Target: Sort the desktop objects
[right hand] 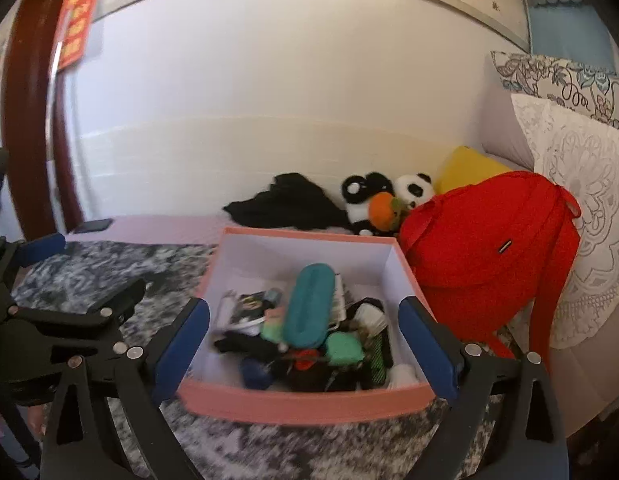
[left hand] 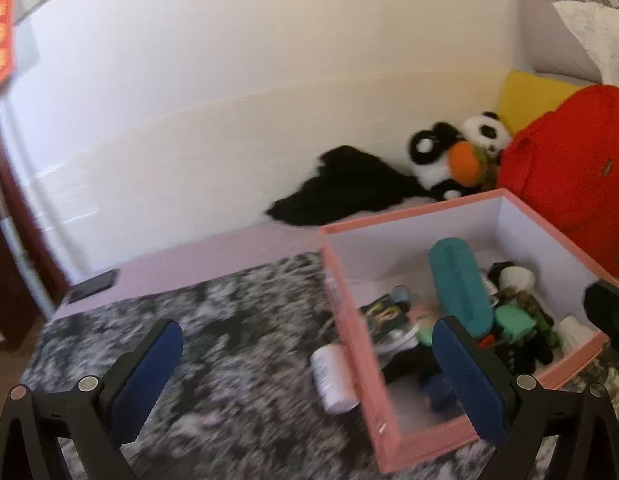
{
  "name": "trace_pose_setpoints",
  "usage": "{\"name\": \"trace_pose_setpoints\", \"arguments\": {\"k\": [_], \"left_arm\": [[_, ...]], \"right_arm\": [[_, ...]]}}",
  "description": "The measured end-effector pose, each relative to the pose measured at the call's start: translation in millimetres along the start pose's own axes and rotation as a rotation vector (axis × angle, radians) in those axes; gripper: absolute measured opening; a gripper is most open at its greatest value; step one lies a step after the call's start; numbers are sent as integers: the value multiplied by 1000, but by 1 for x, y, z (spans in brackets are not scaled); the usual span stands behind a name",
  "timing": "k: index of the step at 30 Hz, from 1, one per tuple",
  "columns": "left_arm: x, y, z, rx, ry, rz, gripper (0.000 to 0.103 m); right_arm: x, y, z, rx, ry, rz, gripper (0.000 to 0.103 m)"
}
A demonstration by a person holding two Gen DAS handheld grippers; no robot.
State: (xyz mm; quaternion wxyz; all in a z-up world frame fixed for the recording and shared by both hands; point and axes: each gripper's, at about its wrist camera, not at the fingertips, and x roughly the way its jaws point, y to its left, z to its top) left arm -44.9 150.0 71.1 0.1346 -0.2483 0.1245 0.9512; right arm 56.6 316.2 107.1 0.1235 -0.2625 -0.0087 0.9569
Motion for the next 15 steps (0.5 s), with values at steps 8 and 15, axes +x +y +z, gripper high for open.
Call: {"name": "trace_pose_setpoints", "arguments": {"k": [8, 15], "left_arm": [[-74, 42, -49, -84, -30, 74, 103], [-109, 93, -90, -168, -40, 175, 103]], "right_arm": [[-76, 51, -32, -41, -20, 56, 100], [-99, 106, -58, -122, 8, 102, 100]]}}
